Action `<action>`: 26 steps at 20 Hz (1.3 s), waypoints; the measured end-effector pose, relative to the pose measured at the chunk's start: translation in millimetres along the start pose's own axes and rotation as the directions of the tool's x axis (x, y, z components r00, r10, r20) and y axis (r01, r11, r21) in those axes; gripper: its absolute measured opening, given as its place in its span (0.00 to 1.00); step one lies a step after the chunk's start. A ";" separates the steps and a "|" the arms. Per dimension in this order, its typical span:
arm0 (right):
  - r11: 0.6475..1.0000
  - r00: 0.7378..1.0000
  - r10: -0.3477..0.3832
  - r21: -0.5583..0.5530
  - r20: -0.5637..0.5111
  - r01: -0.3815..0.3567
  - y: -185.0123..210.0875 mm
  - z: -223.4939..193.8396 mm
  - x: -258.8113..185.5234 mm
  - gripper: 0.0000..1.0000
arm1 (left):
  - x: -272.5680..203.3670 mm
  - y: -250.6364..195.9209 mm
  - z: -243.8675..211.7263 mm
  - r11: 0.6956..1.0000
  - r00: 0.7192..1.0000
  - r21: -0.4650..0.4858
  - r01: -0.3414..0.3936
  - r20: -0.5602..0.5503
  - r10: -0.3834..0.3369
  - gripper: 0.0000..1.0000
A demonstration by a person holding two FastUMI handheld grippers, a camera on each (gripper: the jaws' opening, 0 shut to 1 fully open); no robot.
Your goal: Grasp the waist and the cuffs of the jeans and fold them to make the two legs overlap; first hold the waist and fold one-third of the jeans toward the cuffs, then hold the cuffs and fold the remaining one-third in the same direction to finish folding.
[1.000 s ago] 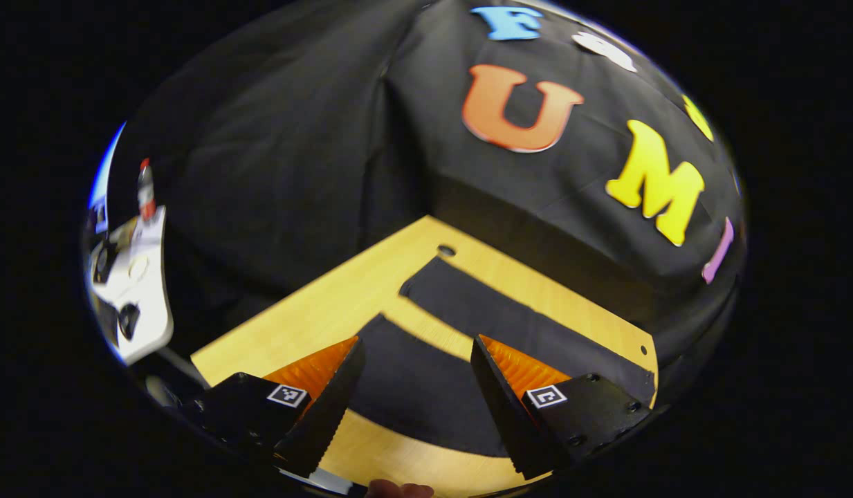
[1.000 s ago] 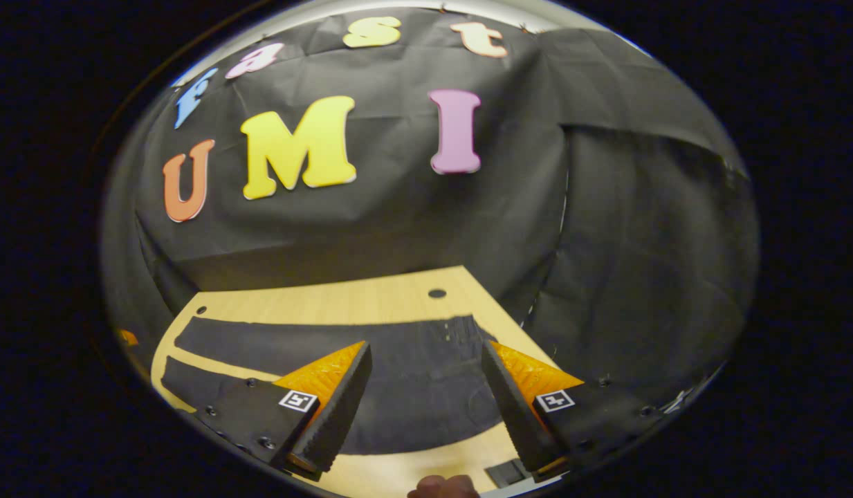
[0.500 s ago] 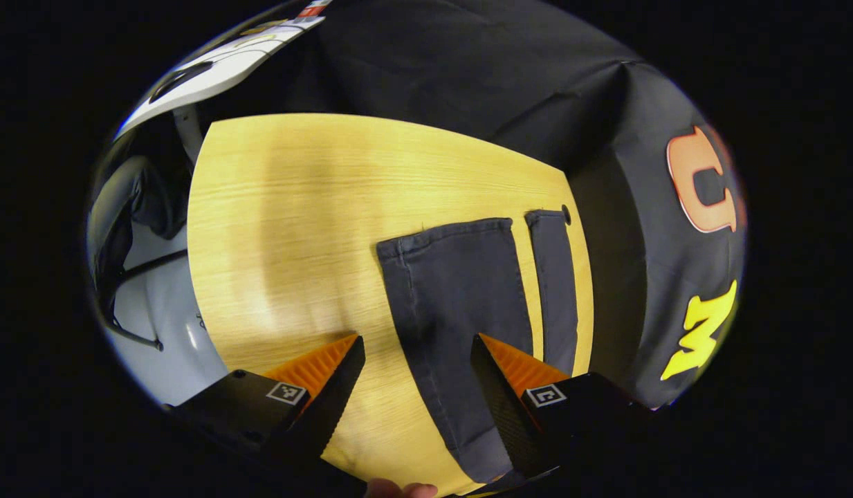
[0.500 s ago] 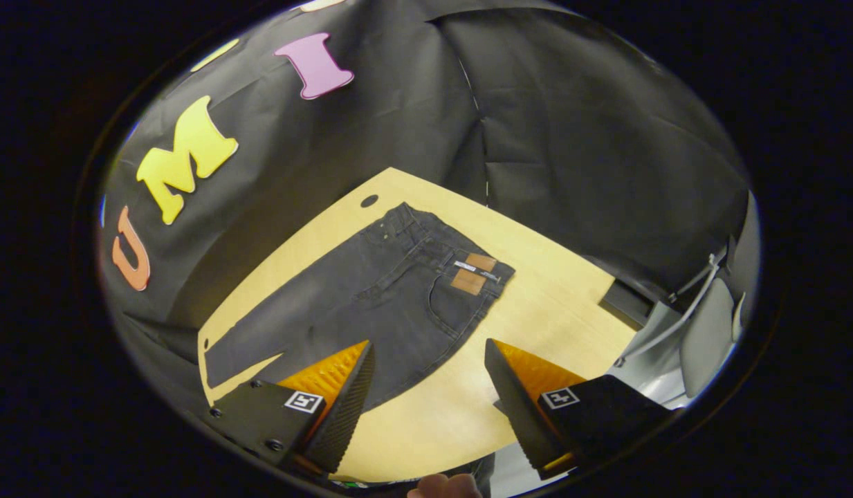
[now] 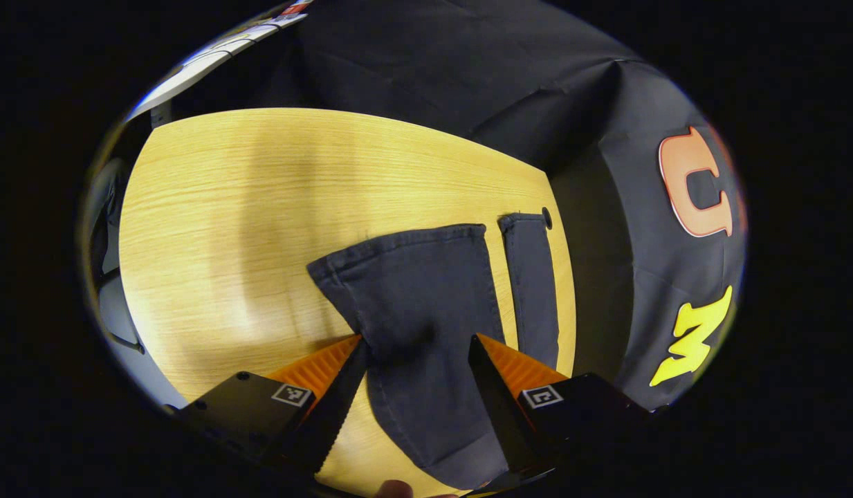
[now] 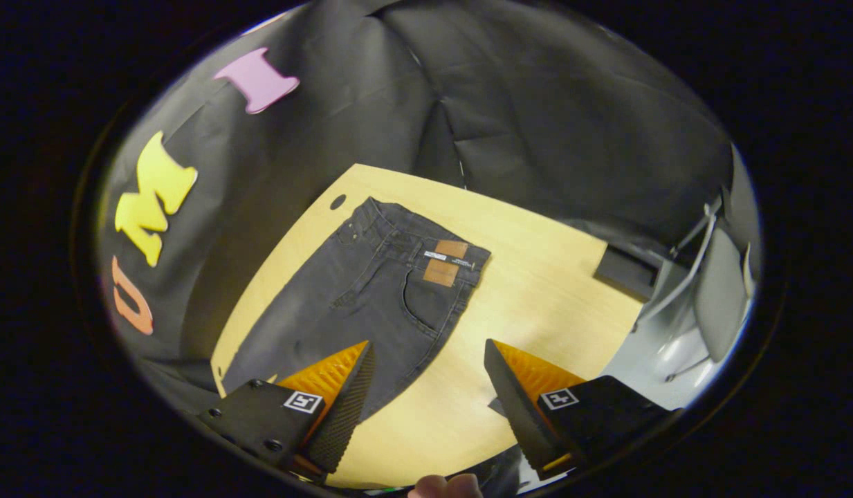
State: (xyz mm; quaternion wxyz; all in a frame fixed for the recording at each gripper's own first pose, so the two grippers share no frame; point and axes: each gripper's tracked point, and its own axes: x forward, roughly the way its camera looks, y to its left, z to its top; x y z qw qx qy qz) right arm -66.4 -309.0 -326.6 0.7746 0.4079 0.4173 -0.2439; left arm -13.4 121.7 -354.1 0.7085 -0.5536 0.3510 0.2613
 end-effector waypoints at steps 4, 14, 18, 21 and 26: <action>0.983 0.996 0.058 0.179 -0.067 -0.045 10.0 0.2 31.3 0.98 | 10.4 -8.0 -1.0 0.998 0.999 -0.062 0.023 -0.024 -0.024 0.67; 0.966 0.995 -0.003 0.259 -0.100 0.028 28.9 10.7 97.5 0.96 | 23.9 -2.0 -9.1 0.998 0.996 -0.043 -0.054 -0.068 0.051 0.18; 0.962 0.981 -0.157 0.206 -0.112 0.177 15.0 8.0 101.1 0.91 | 20.3 -2.9 -11.1 0.997 0.992 -0.002 -0.071 -0.104 0.070 0.08; 0.923 0.965 -0.230 0.286 -0.127 0.257 1.8 9.4 100.1 0.29 | 22.0 -6.7 -14.0 0.997 0.990 0.016 -0.071 -0.118 0.073 0.06; 0.910 0.959 -0.197 0.327 -0.204 0.256 1.3 10.2 99.0 0.01 | 16.4 -12.7 -16.0 0.997 0.987 0.026 -0.068 -0.144 0.071 0.05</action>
